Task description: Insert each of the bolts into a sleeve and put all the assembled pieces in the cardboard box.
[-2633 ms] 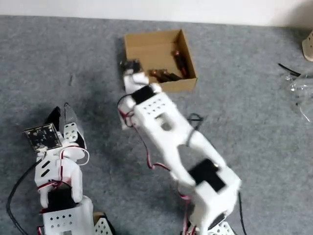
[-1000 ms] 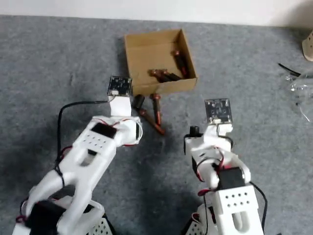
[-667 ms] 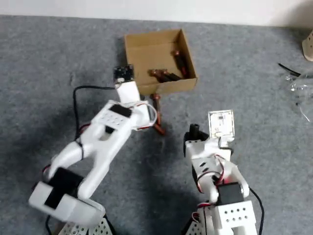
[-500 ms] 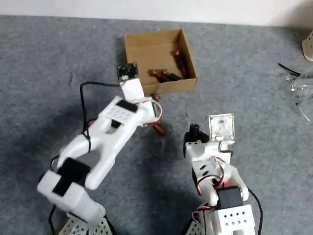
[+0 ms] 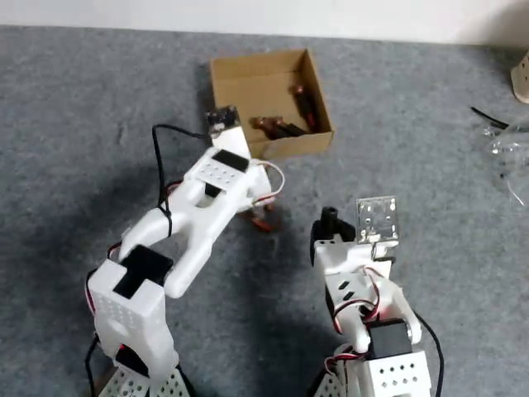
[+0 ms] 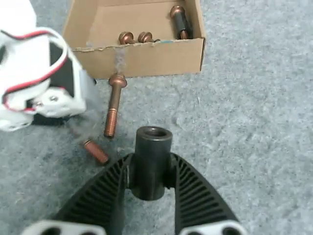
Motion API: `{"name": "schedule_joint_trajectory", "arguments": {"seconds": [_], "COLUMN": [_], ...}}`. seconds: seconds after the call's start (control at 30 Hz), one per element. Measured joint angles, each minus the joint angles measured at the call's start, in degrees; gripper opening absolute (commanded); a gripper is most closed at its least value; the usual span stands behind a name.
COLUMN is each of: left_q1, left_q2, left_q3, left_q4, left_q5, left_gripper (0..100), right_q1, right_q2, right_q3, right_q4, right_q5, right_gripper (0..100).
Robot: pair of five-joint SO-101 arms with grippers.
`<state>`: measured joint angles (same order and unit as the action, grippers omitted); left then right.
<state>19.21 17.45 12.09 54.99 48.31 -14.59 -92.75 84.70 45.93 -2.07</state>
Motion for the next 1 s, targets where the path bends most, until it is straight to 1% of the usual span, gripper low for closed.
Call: {"name": "schedule_joint_trajectory", "arguments": {"seconds": [0.2,0.4,0.5,0.67,0.73,1.0], "left_q1": [-0.26,-0.26,-0.26,-0.26,-0.26,0.35], "left_q2": [0.26,0.26,0.26,0.26,0.44,0.70], "left_q3": [-2.11,-7.65,-10.46,-15.56,-16.35,-16.62], "left_q4": [6.68,12.13,16.88,27.34,29.89,31.56], "left_q5": [0.00,0.00,0.00,0.00,0.00,0.88], "left_gripper": [12,12,12,11,12,12], "right_q1": [0.00,0.00,0.00,0.00,0.00,0.00], "right_q2": [0.00,0.00,0.00,0.00,0.00,0.00], "right_q3": [0.00,0.00,0.00,0.00,0.00,0.00], "right_q4": [0.00,0.00,0.00,0.00,0.00,0.00], "right_q5": [0.00,0.00,0.00,0.00,0.00,0.00], "right_gripper": [0.5,0.5,0.5,0.5,0.5,0.5]}}
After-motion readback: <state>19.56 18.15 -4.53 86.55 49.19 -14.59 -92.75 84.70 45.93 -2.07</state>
